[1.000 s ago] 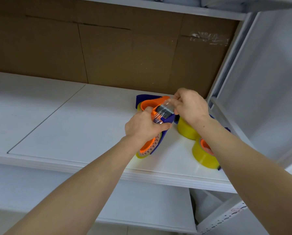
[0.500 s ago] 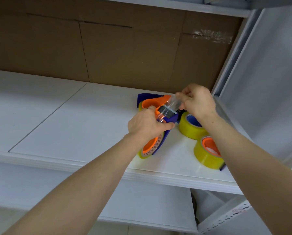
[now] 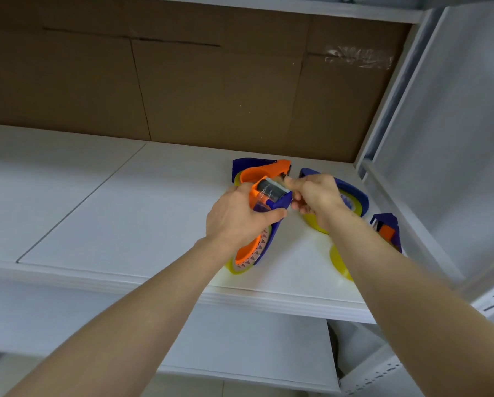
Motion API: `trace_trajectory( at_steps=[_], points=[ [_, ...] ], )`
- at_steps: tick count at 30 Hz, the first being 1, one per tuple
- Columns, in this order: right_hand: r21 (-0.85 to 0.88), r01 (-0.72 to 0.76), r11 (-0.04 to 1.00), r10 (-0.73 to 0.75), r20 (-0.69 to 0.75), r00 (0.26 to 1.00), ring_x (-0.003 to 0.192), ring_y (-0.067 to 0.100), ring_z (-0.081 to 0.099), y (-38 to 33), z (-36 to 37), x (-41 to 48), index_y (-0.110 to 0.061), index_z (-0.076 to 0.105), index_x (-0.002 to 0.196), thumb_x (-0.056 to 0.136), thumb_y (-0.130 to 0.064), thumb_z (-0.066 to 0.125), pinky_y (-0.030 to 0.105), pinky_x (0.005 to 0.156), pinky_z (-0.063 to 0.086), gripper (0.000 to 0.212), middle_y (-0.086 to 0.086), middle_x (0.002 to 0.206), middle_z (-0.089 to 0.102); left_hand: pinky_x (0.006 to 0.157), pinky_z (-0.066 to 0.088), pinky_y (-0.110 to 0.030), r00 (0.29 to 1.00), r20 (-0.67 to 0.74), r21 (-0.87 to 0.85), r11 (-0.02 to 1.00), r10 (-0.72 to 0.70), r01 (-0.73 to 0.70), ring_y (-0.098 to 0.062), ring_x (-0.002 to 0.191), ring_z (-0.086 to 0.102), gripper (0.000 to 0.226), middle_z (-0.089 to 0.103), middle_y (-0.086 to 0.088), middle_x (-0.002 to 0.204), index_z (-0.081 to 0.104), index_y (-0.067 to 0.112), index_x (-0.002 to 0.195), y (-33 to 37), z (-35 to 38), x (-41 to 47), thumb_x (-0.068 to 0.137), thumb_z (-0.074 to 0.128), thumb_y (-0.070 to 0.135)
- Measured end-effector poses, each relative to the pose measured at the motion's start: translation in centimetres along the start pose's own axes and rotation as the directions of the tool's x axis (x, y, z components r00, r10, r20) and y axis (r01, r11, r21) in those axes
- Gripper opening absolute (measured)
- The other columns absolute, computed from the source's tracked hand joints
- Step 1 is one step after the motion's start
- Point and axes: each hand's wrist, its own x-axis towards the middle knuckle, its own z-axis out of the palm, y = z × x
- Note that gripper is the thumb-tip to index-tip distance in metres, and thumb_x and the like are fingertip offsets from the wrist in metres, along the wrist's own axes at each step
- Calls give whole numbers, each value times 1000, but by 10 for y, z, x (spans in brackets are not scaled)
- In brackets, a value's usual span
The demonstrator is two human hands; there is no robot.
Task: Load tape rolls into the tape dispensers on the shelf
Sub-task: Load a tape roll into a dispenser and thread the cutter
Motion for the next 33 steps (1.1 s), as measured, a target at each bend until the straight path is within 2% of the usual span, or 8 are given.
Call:
trace_trajectory(
  at_steps=[5, 10, 12, 14, 16, 20, 24, 33],
  points=[
    [83, -234, 969, 215, 195, 957, 41, 8, 44, 3, 12, -4, -12, 54, 69, 90, -16, 49, 19, 42, 35, 22, -2, 42, 50, 64, 44, -23, 998, -45, -48, 998, 39, -41, -9, 83, 53, 58, 62, 4, 102, 56, 24, 110, -3, -3, -7, 68, 67, 63],
    [107, -274, 956, 215, 380, 900, 63, 13, 53, 12, 16, -14, -12, 58, 90, 91, -23, 53, 24, 56, 46, 11, 6, 75, 59, 69, 51, -29, 997, -78, -63, 998, 11, -16, -11, 87, 55, 60, 62, 3, 105, 54, 24, 109, -6, -5, -11, 67, 66, 66],
    [12, -188, 982, 174, 329, 928, 76, 18, 61, 12, 15, -16, -10, 59, 99, 94, -17, 52, 31, 71, 55, 11, 8, 84, 63, 70, 53, -30, 997, -75, -51, 999, 9, -12, -14, 92, 58, 61, 61, 3, 106, 54, 24, 110, -6, -6, -12, 67, 65, 66],
    [90, -122, 988, 104, 181, 978, 84, 21, 66, 3, 9, -14, -6, 61, 108, 95, -19, 50, 36, 80, 56, 21, 8, 88, 67, 69, 53, -30, 997, -71, -44, 999, -1, -3, -16, 94, 60, 63, 62, 2, 107, 53, 25, 111, -5, -6, -12, 67, 64, 67],
    [156, -25, 987, 14, 71, 997, 80, 17, 67, -12, 1, -13, -5, 64, 102, 95, -26, 50, 30, 73, 57, 26, 5, 84, 68, 68, 52, -29, 997, -78, -37, 999, -6, 3, -16, 93, 60, 63, 62, 2, 107, 53, 25, 111, -4, -5, -11, 66, 64, 68],
    [-129, 170, 977, -156, 108, 982, 80, 16, 67, -24, 10, -21, -13, 67, 87, 89, -34, 60, 28, 68, 58, 23, 6, 87, 68, 71, 53, -31, 996, -87, -26, 1000, -8, 5, -18, 94, 61, 63, 62, 2, 108, 53, 25, 113, 0, -2, -12, 67, 64, 67],
    [-244, 240, 940, -248, -5, 969, 85, 23, 68, -20, 27, -20, -12, 68, 76, 89, -33, 60, 41, 83, 57, 26, 12, 90, 71, 72, 52, -31, 994, -105, -24, 1000, -12, 9, -19, 95, 61, 63, 62, 1, 109, 53, 24, 115, 1, -1, -11, 69, 64, 66],
    [-160, 225, 961, -224, 23, 974, 80, 17, 66, -15, 23, -19, -11, 69, 86, 92, -32, 56, 31, 73, 56, 25, 9, 90, 71, 71, 50, -29, 995, -97, -3, 999, -38, 38, -20, 98, 61, 65, 61, 0, 113, 51, 24, 119, 3, 0, -7, 70, 62, 67]
  ],
)
